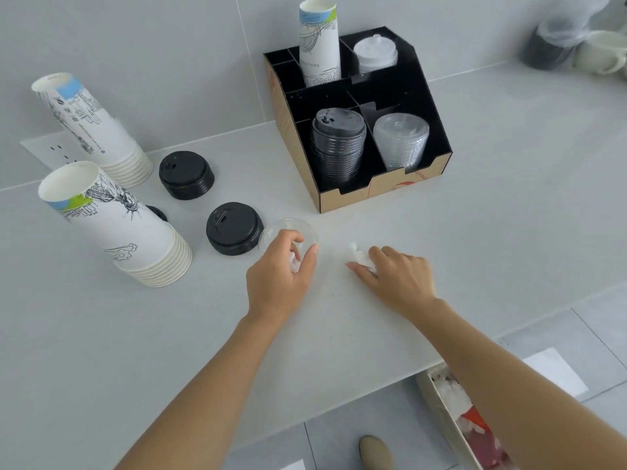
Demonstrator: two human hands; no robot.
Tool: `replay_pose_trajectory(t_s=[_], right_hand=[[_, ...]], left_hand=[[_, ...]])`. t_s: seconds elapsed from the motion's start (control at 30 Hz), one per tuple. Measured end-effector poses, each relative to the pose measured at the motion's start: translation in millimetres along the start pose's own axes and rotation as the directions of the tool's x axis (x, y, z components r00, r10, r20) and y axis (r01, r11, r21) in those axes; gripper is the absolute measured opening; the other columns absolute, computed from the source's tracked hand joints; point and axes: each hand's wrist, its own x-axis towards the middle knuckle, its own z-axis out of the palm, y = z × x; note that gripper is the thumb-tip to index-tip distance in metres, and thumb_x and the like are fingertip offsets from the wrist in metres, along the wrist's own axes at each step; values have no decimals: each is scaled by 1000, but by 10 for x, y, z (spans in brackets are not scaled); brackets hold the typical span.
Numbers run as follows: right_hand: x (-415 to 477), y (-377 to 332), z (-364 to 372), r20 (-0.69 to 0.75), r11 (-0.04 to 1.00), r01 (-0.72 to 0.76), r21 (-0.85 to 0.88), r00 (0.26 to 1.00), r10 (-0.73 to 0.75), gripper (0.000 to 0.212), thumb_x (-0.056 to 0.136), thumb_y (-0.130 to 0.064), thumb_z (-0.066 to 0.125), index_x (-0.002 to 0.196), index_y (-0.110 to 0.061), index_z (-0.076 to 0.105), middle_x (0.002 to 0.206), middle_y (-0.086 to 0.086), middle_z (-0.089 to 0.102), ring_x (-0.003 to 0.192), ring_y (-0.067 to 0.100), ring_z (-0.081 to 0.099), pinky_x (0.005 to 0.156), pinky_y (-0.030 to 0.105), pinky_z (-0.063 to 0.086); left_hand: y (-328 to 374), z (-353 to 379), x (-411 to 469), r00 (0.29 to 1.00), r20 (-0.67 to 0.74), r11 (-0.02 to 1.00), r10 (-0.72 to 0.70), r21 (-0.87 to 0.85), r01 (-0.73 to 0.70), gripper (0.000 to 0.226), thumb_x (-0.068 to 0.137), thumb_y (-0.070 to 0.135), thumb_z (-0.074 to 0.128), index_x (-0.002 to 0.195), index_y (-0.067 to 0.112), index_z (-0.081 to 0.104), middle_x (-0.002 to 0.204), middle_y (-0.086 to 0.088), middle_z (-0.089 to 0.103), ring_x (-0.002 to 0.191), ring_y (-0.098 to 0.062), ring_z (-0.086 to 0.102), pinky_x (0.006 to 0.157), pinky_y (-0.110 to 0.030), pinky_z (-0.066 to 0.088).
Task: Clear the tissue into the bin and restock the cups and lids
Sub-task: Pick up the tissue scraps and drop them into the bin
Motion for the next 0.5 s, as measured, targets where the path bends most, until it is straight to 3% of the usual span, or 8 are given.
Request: replay_pose_trajectory(t_s=[0.17, 0.3, 0.4, 0.5], right_hand=[[-152, 22, -214, -75, 997, -72, 34, 994, 75, 49, 84, -47, 53, 60, -15, 24, 42, -5, 22, 32, 24, 16, 46, 11, 9], [-250, 55, -493, -165, 979, -188, 72, 966, 198, 48, 84, -44, 55, 60, -13, 26, 42, -1, 29, 34, 26, 23, 44, 14, 12], [-339, 82, -733, -203, 965, -237, 113, 945, 256, 48, 85, -43, 56, 61, -12, 28, 44, -1, 31, 37, 27, 26, 43, 18, 14], [-468, 141, -952, -237, 946, -280, 161, 920, 312, 50, 86, -39, 60, 61, -12, 26, 44, -8, 19, 40, 28, 25, 44, 19, 13]], left_hand=[[135, -80, -31, 996, -15, 995, 87, 48, -86, 23, 85, 34, 49, 72, 15, 49, 62, 5, 55, 55, -11, 44, 52, -17, 32], [312, -75, -80, 986, 13, 985, 166, 42, -167, 23, 89, 24, 56, 69, 17, 44, 51, 14, 41, 61, 9, 49, 46, -18, 27], [479, -51, -146, 976, 18, 976, 218, 12, -218, 22, 88, 24, 54, 71, 12, 48, 50, 10, 39, 61, -4, 47, 46, -19, 27], [674, 5, -242, 965, 28, 965, 262, -20, -261, 23, 87, 27, 50, 71, 10, 48, 51, 9, 39, 54, -18, 38, 46, -19, 28]])
